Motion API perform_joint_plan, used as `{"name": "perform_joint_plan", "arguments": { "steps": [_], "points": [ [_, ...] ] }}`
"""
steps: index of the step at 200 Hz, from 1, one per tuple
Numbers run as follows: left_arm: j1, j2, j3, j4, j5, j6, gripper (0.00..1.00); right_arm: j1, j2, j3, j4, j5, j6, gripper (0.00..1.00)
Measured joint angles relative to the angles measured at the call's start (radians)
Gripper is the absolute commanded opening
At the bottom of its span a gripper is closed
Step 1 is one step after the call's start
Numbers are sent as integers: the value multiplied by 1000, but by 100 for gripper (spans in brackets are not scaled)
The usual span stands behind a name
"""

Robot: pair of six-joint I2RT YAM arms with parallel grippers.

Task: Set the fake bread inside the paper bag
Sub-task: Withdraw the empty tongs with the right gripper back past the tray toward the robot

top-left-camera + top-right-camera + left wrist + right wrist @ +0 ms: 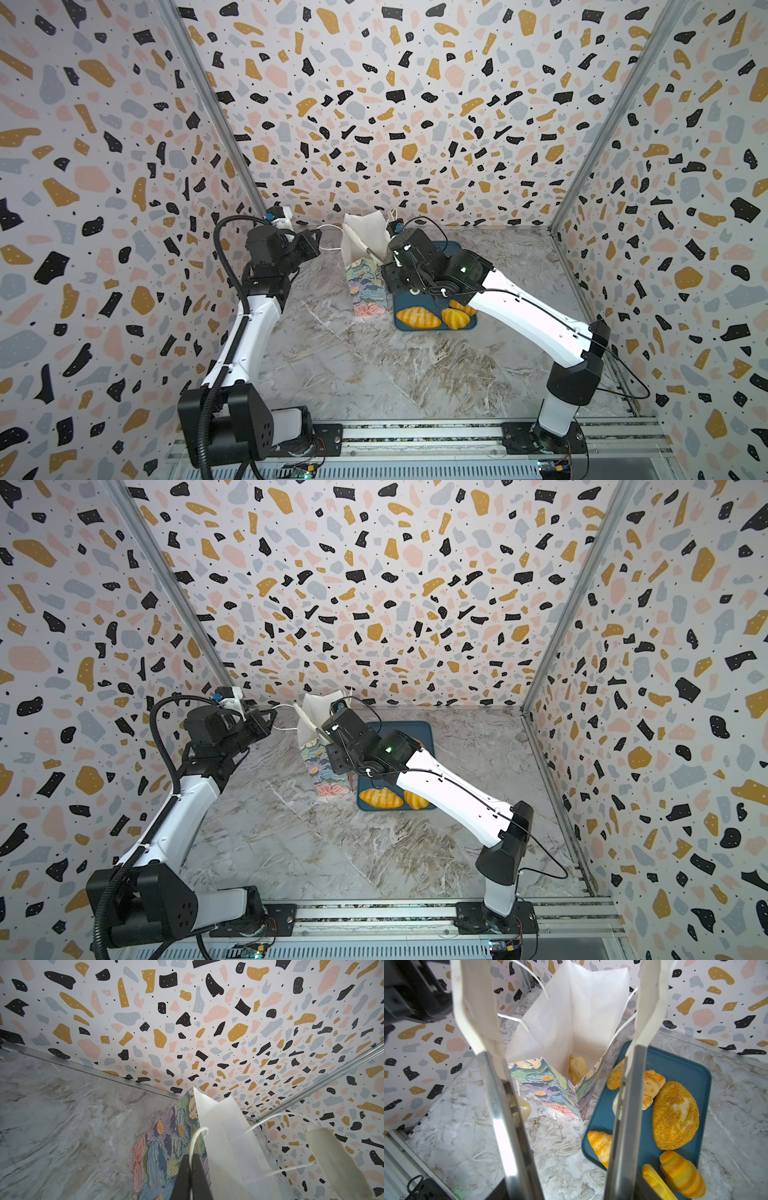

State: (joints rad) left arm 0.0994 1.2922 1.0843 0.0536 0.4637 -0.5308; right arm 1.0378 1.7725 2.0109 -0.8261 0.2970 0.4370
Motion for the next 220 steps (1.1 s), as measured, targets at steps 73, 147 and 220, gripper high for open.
{"name": "perform_joint_plan", "arguments": {
  "steps": [73,147,220],
  "points": [
    [0,0,0,0,1,0,0,28,-85,-64,11,26,8,61],
    [-3,0,0,0,2,-1,0,28,-285,-301,15,61,80,61],
    [-5,-4,0,0,3,-1,0,28,-447,-521,24,93,166,61]
  ]
}}
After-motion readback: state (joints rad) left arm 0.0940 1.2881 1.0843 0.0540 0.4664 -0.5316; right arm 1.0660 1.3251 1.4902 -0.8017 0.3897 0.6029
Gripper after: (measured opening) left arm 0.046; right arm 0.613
